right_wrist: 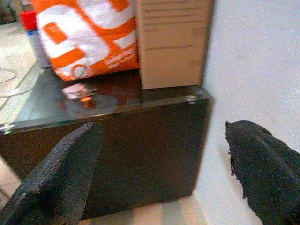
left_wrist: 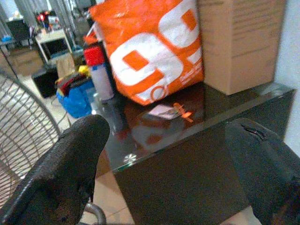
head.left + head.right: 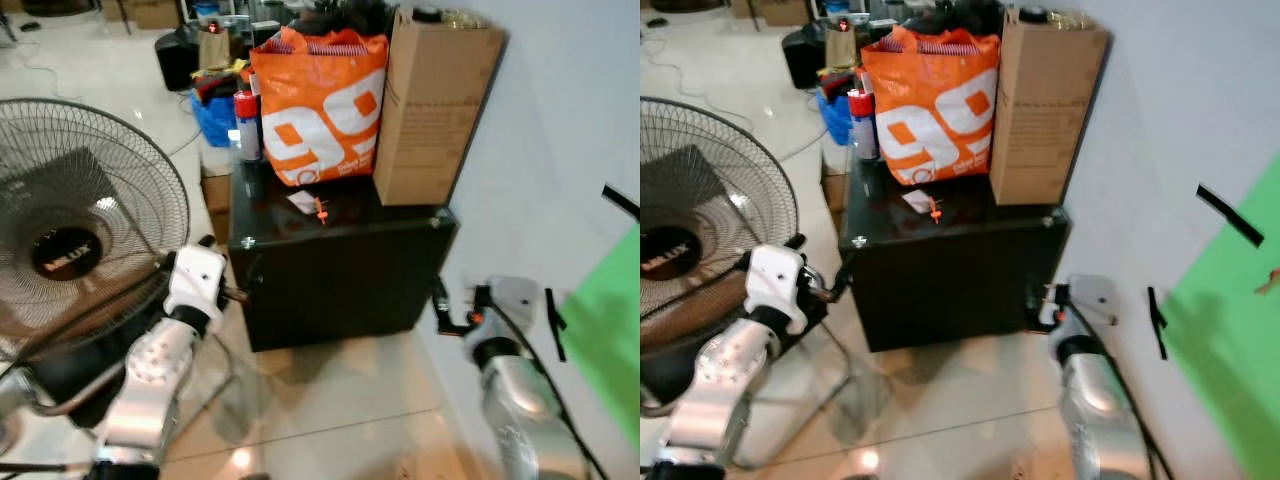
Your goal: Hang keys on a hook
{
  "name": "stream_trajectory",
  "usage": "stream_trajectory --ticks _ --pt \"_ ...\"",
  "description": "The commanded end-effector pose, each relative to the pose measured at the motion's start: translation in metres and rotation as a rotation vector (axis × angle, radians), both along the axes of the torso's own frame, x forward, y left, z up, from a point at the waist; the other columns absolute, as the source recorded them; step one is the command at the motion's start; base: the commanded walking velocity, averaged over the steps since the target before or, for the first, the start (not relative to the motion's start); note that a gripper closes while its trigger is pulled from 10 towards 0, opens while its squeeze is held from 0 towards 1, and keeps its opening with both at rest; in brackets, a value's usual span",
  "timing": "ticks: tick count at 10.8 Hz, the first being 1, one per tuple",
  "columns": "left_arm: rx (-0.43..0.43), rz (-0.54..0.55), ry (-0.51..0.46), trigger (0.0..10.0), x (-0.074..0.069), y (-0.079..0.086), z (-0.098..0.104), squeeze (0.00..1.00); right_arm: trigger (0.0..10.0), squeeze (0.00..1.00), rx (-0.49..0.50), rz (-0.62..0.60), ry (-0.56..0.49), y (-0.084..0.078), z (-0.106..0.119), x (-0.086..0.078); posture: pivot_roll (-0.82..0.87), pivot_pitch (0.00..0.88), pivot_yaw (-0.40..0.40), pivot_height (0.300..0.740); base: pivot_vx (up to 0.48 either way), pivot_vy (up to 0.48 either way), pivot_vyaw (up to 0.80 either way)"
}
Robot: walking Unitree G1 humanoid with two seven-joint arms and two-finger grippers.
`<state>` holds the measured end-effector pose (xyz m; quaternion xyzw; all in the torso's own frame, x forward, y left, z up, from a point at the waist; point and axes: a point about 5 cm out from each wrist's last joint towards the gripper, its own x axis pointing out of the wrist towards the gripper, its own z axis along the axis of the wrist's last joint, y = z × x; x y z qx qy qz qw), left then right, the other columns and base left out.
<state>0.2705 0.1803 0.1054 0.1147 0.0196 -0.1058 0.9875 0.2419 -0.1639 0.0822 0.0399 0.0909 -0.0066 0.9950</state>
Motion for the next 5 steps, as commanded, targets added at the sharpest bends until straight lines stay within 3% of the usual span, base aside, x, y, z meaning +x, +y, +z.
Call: stream_trajectory --ticks 1,2,3,4,5 --pt "0.001 -0.004 0.008 10.0 0.0033 -0.001 0.0 0.3 10.0 1.0 -0.004 0.004 0.002 0.0005 -0.0008 0.0034 0.06 0.0 -0.011 0.74 0.33 0.0 0.0" --pt "-0.004 -0.004 -0.003 10.0 0.0043 -0.0004 0.0014 0.3 10.0 0.98 0.005 0.001 0.004 0.0005 -0.0011 0.0051 0.05 0.0 -0.011 0.74 0.364 0.0 0.0" --pt "-0.003 -0.002 -0.004 10.0 0.0051 0.0 0.0012 0.31 10.0 0.56 0.006 0.002 0.005 0.0003 -0.0005 0.0063 0.05 0.0 -0.011 0.74 0.379 0.0 0.0" --pt "-0.004 -0.003 -0.003 10.0 0.006 -0.0014 0.0008 0.31 10.0 0.0 0.006 0.006 0.008 -0.0004 0.0003 0.0069 0.05 0.0 -0.01 0.74 0.386 0.0 0.0" --pt "-0.006 -0.008 0.0 10.0 0.0063 -0.0027 0.0004 0.31 10.0 0.0 0.006 0.007 0.008 -0.0013 0.0003 0.007 0.04 0.0 -0.007 0.74 0.39 0.0 0.0"
